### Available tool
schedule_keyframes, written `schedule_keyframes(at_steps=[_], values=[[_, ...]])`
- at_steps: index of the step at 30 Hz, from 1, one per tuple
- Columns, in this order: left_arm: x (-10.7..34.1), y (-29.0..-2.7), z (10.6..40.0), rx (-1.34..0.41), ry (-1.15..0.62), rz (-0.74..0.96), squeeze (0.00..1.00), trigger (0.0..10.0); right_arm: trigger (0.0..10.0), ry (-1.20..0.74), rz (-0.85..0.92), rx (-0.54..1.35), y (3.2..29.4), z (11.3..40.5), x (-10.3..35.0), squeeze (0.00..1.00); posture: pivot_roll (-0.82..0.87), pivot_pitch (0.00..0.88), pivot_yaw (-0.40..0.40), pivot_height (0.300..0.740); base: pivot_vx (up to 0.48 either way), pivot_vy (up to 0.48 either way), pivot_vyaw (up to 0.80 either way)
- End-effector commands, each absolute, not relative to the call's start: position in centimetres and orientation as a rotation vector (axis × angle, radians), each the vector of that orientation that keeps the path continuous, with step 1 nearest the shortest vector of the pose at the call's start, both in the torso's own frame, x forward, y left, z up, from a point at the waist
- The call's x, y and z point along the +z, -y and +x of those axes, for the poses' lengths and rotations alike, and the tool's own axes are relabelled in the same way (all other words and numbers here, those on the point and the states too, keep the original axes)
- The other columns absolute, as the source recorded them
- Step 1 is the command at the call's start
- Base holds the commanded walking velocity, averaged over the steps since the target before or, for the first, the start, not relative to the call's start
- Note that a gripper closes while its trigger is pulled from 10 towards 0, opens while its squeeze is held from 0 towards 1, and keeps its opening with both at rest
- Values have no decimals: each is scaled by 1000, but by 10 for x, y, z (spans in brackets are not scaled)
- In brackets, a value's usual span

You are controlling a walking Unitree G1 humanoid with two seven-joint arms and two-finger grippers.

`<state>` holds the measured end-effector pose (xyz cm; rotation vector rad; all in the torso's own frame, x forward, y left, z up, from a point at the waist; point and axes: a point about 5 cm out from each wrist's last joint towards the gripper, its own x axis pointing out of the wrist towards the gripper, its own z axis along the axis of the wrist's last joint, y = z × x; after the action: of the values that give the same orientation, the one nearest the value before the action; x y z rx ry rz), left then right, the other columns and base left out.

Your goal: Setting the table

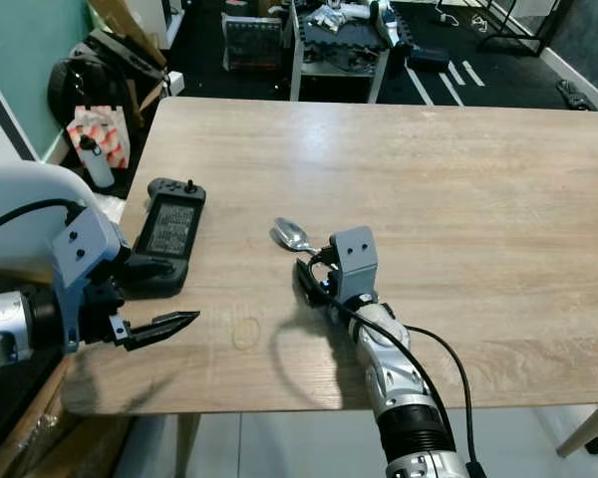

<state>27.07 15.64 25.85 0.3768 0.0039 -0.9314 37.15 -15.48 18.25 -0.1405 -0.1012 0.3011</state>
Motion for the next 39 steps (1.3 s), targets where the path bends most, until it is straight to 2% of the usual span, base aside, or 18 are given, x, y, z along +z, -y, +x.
schedule_keyframes(at_steps=[1,5,7,8,9,10,12,13,14,15,17,18,20,21,30,36,39], values=[[253,-156,269,-955,-41,375,0,10000,10000,28,-179,293,160,371,166,0,244,196,101,740,0,0,0],[253,-157,269,-954,-44,369,0,10000,10000,-11,-250,309,162,375,167,0,242,196,95,740,0,0,0],[251,-157,267,-947,-48,360,0,10000,10000,-125,-323,355,163,378,161,0,242,195,86,740,0,0,0],[250,-157,266,-945,-51,356,0,10000,9020,-177,-340,377,164,379,158,0,243,196,83,740,0,0,0],[250,-157,266,-945,-51,356,0,10000,9020,-177,-340,377,164,379,158,0,243,196,83,740,0,0,0],[249,-157,265,-943,-55,351,0,10000,7137,-219,-353,396,166,379,156,0,243,198,80,740,0,0,0],[248,-158,263,-942,-60,345,0,10000,7059,-255,-357,420,167,379,155,0,242,203,77,740,0,0,0],[246,-158,263,-942,-64,342,0,10000,5294,-280,-360,435,168,378,153,0,241,205,76,740,0,0,0],[246,-158,263,-942,-64,342,0,10000,5294,-280,-360,435,168,378,153,0,241,205,76,740,0,0,0],[245,-158,262,-942,-68,336,0,10000,2392,-309,-351,442,169,378,150,0,235,210,72,740,0,0,0],[244,-158,261,-942,-70,332,0,10000,2392,-328,-344,446,171,378,147,0,235,210,72,740,0,0,0],[243,-157,261,-940,-73,325,0,10000,1451,-377,-325,444,175,377,139,0,231,215,67,740,0,0,0],[243,-156,261,-939,-74,322,0,10000,1451,-393,-318,440,177,376,136,0,231,215,67,740,0,0,0],[242,-156,260,-939,-76,320,0,10000,0,-415,-292,435,179,375,132,0,229,218,65,740,0,0,0],[240,-156,259,-928,-83,309,0,10000,0,-499,-271,455,185,369,120,0,228,228,55,740,0,0,0],[240,-156,258,-911,-82,302,0,10000,0,-535,-326,482,190,364,112,0,235,232,47,740,0,0,0],[239,-157,256,-897,-86,299,0,10000,0,-554,-291,504,187,360,107,0,244,239,38,740,0,0,0]])
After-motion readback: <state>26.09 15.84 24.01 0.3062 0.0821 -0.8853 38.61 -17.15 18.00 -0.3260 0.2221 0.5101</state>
